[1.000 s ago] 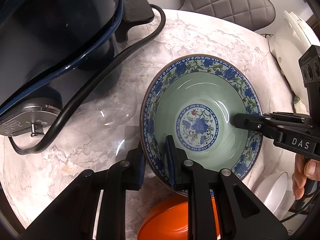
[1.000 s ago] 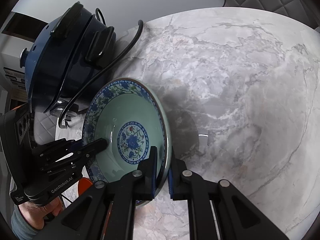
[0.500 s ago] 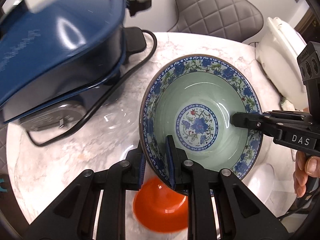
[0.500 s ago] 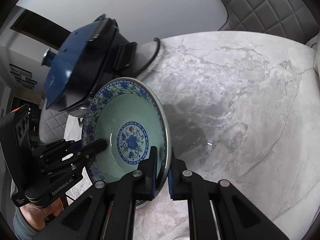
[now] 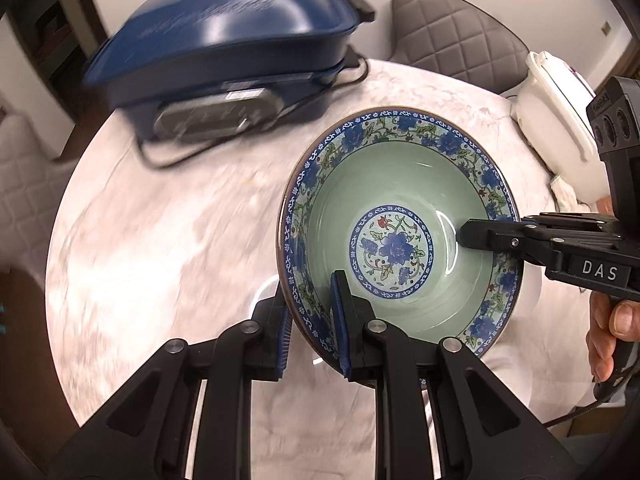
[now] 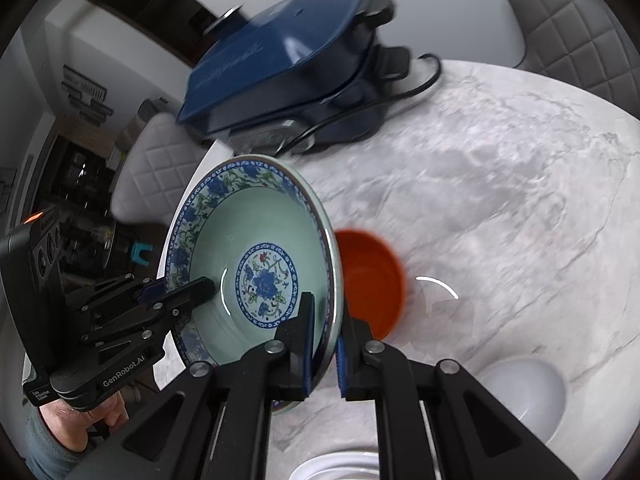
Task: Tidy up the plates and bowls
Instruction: 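Lift the blue-and-white bowl with the left tool and carry it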
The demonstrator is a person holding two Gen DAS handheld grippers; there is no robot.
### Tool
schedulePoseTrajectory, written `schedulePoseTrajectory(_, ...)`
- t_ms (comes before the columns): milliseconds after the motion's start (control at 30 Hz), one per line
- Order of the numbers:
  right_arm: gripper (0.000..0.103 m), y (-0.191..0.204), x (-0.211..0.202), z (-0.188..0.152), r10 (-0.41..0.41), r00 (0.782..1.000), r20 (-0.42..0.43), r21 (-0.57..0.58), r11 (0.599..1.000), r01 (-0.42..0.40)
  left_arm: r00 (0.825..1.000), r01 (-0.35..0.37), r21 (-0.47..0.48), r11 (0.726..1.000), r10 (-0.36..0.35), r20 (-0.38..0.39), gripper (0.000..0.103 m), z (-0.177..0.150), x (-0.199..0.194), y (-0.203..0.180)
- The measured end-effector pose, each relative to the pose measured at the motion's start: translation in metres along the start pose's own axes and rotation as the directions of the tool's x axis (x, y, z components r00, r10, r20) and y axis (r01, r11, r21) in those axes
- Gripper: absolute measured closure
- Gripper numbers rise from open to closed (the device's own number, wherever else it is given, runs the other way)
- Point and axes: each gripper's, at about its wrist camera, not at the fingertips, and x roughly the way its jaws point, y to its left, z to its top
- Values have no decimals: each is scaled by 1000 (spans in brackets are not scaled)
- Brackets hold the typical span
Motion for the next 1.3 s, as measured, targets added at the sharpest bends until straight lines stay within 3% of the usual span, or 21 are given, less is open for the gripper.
schedulePoseTrajectory(333, 92, 49, 45, -64, 30, 993, -118, -53, 998, -37, 999, -1, -148, 989, -7, -52, 86, -125, -7, 42)
schedulePoseTrajectory(567, 92, 61, 76, -103, 4, 980, -200, -81, 996, -21, 994, 6, -232, 973, -31, -104, 86, -185, 16, 58)
schedulePoseTrajectory(867, 92, 53, 91, -134, -24, 970, -244, -78, 997, 5, 989, 30, -276, 961, -69, -130, 86, -219, 37, 53)
schedulePoseTrajectory(1300, 92, 51, 104, -144, -36, 973, -230, -93, 996, 15, 991, 19, -261, 965, -51, -120, 86, -221, 50, 59)
